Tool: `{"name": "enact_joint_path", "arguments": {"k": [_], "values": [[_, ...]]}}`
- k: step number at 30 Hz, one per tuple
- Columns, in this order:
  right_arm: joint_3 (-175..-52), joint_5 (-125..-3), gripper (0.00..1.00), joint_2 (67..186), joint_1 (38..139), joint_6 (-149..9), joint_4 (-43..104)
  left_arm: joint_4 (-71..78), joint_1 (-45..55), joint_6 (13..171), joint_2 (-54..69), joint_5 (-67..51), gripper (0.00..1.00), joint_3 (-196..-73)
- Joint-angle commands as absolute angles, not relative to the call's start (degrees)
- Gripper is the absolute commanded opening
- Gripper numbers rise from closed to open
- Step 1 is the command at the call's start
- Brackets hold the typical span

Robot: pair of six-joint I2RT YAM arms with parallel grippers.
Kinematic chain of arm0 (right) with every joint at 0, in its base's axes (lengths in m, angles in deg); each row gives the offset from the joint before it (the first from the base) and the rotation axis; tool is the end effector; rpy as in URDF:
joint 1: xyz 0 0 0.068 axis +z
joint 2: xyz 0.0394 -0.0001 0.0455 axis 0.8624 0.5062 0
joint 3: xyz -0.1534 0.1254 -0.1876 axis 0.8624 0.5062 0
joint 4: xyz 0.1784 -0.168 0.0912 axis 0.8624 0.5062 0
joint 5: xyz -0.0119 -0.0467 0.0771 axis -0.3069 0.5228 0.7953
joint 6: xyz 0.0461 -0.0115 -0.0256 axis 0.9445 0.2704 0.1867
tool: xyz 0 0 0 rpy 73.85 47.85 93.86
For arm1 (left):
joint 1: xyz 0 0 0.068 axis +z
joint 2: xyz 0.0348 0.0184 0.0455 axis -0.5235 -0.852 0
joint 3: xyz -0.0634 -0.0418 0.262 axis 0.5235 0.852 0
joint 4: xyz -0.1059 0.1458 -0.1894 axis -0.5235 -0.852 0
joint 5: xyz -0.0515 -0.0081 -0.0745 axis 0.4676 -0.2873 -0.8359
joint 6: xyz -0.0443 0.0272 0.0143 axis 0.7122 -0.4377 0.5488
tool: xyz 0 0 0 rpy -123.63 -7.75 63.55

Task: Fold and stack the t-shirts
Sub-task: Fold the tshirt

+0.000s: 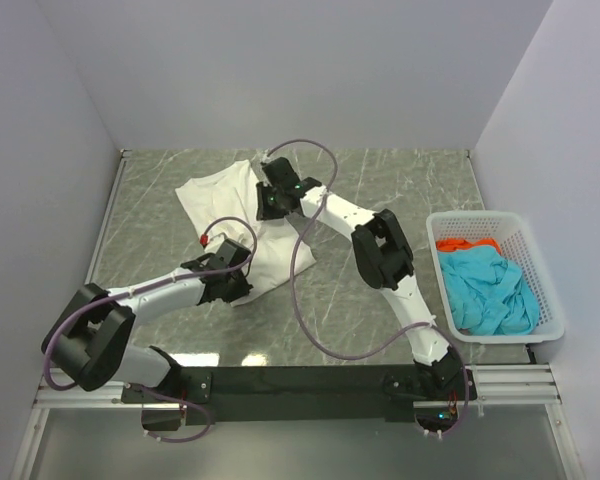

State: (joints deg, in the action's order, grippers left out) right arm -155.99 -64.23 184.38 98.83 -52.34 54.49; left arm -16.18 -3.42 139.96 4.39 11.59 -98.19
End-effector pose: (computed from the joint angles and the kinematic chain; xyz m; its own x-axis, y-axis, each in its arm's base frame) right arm 0.4201 0.3495 0.1768 -0.7946 -0.1162 -0.5959 -0.4066 0.8308 0.3801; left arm 0.2032 -0.1335 0.1564 -0.7767 -0.4839 -0.4033 -0.3660 0.8677 -0.3363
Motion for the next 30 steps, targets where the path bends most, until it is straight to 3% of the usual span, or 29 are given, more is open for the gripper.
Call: {"name": "enact_joint_path", "arguments": {"k": [1, 5, 12, 17, 23, 30], "values": [[-161.3, -63.6, 0.30, 183.5, 95.7, -51.8, 54.8, -20.3, -4.0, 140.7, 5.6, 9.8, 0.12, -97.0], [-154.3, -60.7, 0.35, 173.7, 95.2, -53.3, 52.1, -23.1, -3.8, 140.2, 8.4, 12.8, 0.16, -101.2], [-126.2, -58.3, 0.36, 153.8, 95.3, -51.8, 44.9, -25.1, 0.5, 135.4, 6.0, 16.2, 0.16, -107.3], [-113.9, -59.4, 0.35, 142.4, 95.3, -51.7, 43.1, -26.6, 1.1, 135.3, 3.7, 19.6, 0.17, -109.0], [-102.5, -57.3, 0.35, 136.2, 95.4, -51.3, 40.3, -24.3, 1.2, 135.9, 0.0, 21.6, 0.15, -109.8], [-101.9, -48.4, 0.32, 141.5, 96.3, -47.3, 32.7, -24.3, 1.4, 136.0, -3.2, 23.3, 0.13, -111.7]]}}
